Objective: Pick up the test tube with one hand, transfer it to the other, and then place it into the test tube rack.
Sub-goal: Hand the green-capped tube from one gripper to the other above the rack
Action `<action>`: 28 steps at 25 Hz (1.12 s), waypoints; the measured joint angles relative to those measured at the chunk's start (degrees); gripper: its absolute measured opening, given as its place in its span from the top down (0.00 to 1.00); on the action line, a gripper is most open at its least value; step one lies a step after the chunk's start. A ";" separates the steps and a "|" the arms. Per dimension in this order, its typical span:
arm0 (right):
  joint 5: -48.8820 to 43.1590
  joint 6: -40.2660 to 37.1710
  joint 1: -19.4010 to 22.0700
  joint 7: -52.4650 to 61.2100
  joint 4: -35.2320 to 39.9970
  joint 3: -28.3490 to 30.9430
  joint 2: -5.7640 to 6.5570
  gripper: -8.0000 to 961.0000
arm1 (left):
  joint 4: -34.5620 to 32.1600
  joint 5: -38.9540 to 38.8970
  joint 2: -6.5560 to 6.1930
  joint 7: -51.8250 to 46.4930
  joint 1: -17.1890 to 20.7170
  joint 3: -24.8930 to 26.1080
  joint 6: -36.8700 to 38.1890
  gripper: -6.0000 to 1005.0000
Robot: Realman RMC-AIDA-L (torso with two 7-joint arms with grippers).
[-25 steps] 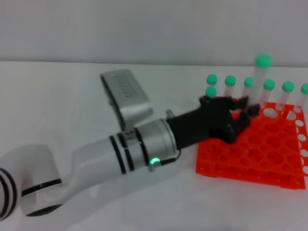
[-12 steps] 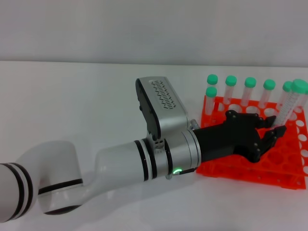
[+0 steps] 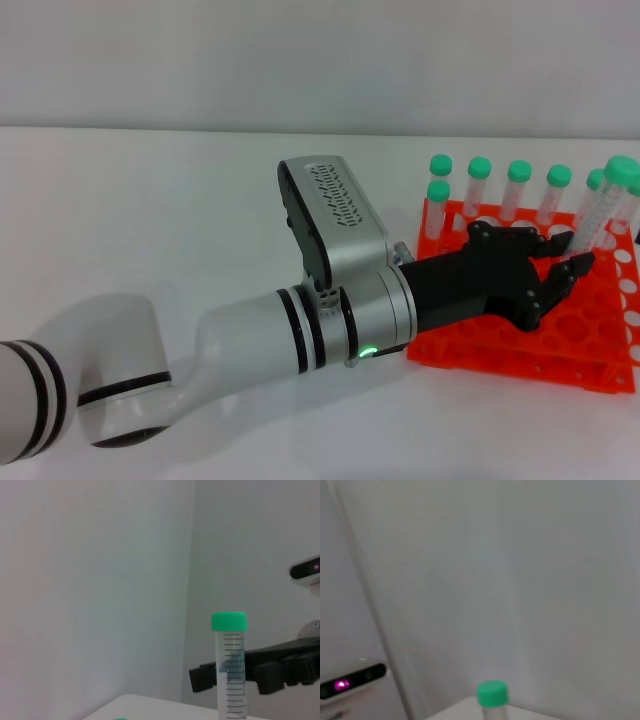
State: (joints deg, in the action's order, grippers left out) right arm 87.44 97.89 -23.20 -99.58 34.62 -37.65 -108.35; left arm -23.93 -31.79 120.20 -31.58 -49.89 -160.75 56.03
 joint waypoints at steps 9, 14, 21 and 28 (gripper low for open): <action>1.42 1.30 -0.51 -0.45 0.42 -0.18 -2.55 0.15 | -0.08 0.65 -0.06 0.18 0.06 0.04 0.05 0.71; 2.87 2.23 -0.53 -0.44 0.42 -0.20 -2.57 0.15 | -0.08 0.46 -0.06 0.20 0.14 0.08 0.05 0.71; 3.37 3.18 -0.70 -0.13 0.33 -0.32 -2.66 0.15 | -0.07 0.30 0.01 0.21 0.25 0.34 0.05 0.70; 3.76 3.34 -1.62 0.13 -0.20 -0.32 -2.73 0.15 | -0.11 0.72 0.03 0.21 1.02 1.49 0.05 0.69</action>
State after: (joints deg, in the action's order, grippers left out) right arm 91.20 101.23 -24.83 -99.45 34.42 -37.97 -111.07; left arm -24.04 -31.07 120.24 -31.37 -48.87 -159.26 56.09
